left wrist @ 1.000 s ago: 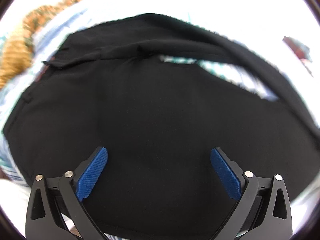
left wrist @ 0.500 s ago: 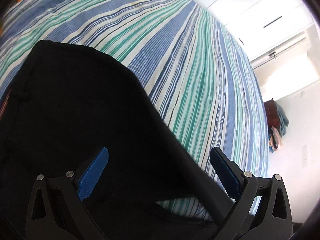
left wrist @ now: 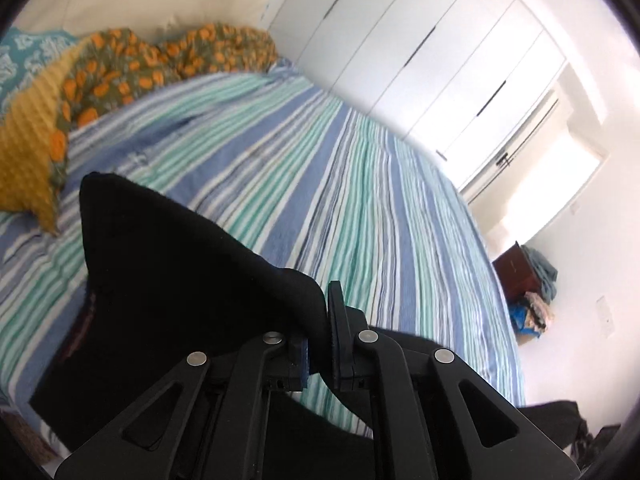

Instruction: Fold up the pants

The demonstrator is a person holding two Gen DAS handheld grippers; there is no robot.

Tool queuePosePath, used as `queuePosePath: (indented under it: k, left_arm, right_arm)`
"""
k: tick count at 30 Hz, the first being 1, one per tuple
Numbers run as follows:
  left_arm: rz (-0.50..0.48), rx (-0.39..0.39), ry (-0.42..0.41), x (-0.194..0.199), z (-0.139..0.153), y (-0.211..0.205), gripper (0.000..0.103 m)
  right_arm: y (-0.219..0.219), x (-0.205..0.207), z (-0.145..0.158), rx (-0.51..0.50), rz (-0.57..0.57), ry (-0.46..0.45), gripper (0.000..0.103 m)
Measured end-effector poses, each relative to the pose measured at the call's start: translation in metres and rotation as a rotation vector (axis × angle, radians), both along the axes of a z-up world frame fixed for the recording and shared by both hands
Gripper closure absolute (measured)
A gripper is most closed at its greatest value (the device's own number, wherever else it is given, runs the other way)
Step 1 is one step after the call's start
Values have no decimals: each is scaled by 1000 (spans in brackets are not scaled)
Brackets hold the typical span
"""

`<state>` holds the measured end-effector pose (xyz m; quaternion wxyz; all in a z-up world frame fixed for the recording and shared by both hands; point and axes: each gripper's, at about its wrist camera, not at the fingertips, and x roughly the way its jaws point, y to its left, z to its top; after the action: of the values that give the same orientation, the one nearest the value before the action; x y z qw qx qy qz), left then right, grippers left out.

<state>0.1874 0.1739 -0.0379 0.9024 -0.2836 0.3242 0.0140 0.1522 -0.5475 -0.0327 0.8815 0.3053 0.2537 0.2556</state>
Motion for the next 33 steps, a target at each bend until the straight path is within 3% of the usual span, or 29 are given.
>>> queuePosePath:
  k: [2, 5, 7, 9, 10, 11, 13, 16, 18, 19, 21, 24, 25, 26, 27, 28, 33]
  left_arm:
    - [21, -21, -11, -45, -10, 1, 94]
    - [41, -74, 90, -95, -78, -17, 94]
    - [33, -90, 220, -113, -140, -40, 94]
    - [16, -112, 329, -117, -185, -54, 94]
    - [19, -123, 347, -122, -198, -58, 94]
    - [26, -119, 348, -125, -202, -59, 94]
    - [16, -110, 326, -125, -194, -62, 94]
    - [-3, -97, 298, -122, -185, -62, 92]
    - [7, -107, 300, -127, -191, -62, 90]
    - [14, -117, 308, -127, -196, -61, 89]
    - [26, -137, 313, -127, -200, -59, 89]
    - [31, -152, 292, -126, -200, -55, 89]
    - [28, -152, 284, -125, -199, -54, 89]
    - [26, -149, 279, -128, -199, -54, 90]
    - [22, -143, 275, -127, -198, -54, 93]
    - [15, -137, 268, -128, -197, -56, 94]
    - [-57, -62, 273, -123, -192, -79, 95]
  right_arm:
    - [-3, 10, 7, -10, -1, -14, 98]
    - [-17, 11, -15, -31, -36, 62, 98]
    - [-32, 11, -50, -44, -72, 190, 98]
    - [-43, 9, -96, -136, -123, 345, 98]
    - [-47, 10, -117, -204, -136, 419, 98]
    - [-48, 9, -138, -269, -146, 489, 98]
    - [-55, 6, -166, -303, -153, 592, 98]
    - [-62, 0, -176, -278, -167, 598, 93]
    - [-70, -4, -174, -242, -184, 582, 77]
    - [-72, -9, -170, -225, -196, 571, 48]
    - [-81, -17, -163, -193, -235, 535, 24]
    - [-94, -30, -158, -116, -282, 520, 26]
    - [-99, -30, -159, -89, -303, 529, 37]
    - [-104, -31, -162, -62, -318, 543, 61]
    - [-108, -31, -165, -52, -334, 566, 77]
    - [-111, -30, -166, -55, -342, 582, 87]
    - [-97, -14, -121, -342, -335, 440, 89]
